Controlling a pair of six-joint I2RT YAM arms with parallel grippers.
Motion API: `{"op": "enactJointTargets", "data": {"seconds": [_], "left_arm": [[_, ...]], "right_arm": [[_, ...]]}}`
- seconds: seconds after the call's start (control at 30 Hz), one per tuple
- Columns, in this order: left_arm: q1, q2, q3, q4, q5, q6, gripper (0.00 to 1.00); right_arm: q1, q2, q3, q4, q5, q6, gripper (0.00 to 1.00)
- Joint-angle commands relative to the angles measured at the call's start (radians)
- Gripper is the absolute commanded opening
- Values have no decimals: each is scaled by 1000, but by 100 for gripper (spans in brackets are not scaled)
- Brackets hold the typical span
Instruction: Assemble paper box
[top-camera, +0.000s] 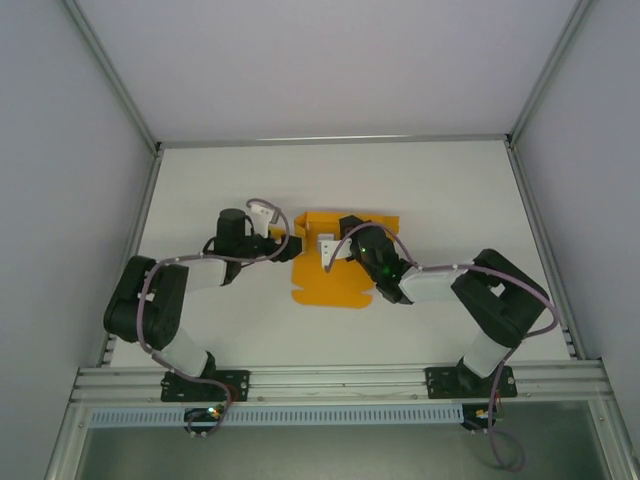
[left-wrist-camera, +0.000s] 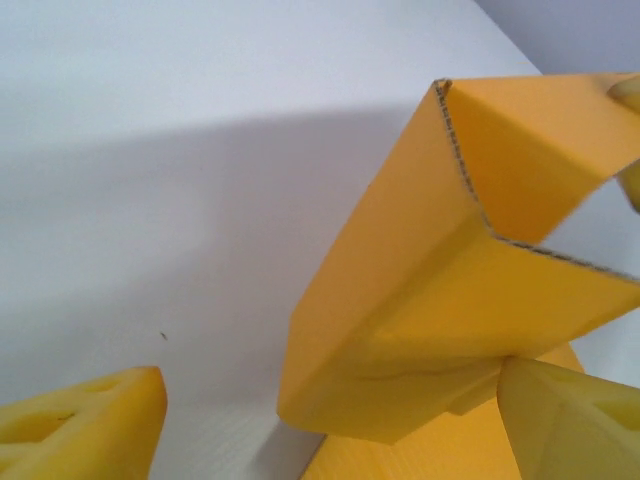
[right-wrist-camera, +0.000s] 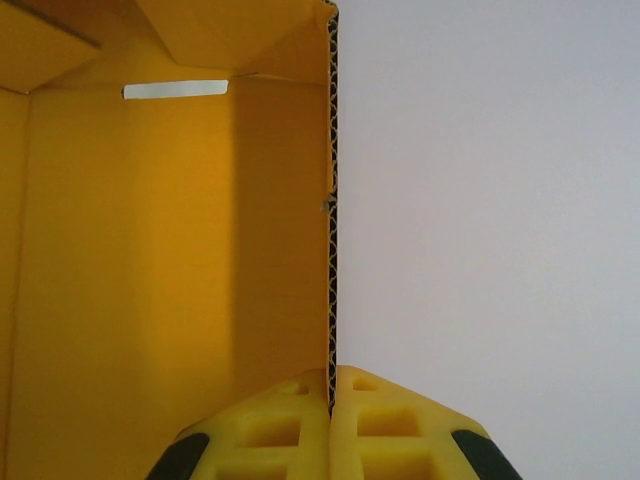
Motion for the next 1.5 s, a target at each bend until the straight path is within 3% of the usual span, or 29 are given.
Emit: {"op": "enactJointTargets", "data": {"seconds": [0.0,0.17,0.43,0.63,0.8,0.83,0.87,0.97,1.03,1.17,1.23,1.33,1.47], "left_arm": [[20,-33,-8,64,35,-28,91],[42,-16,1,28,1,-20,89],[38,58,77,-77,47,49,55],[16,111,123,-76,149,35,45],[12,79,75,21,234,-36,60],[13,60,56,36,218,-42,68],[20,33,34,47,182,-51,83],[59,-52,-15,42,59,-79,100],[83,-104,-36,0,-84,-104,100],[97,-148,22,-237,-400,-84,100],[97,-102,97,-359,-419,-51,100],[94,9,204,-465,-359,-17,99],[43,113,289,-504,-258,76,88]], "right_arm": [[-1,89,15,158,-30,-81,0],[4,202,-3,312,-33,-130,0],[4,227,-21,338,-27,-115,0],[3,212,-18,305,-20,-102,0],[4,203,-18,276,-7,-97,0],[2,202,-19,271,-5,-97,0],[2,200,-19,267,-5,-97,0],[2,194,-23,265,-3,-95,0],[2,189,-22,256,-4,-94,0],[2,183,-22,249,-7,-89,0],[2,185,-22,249,-7,-89,0],[4,180,-23,249,-5,-87,0],[5,173,-22,234,0,-81,0]]}}
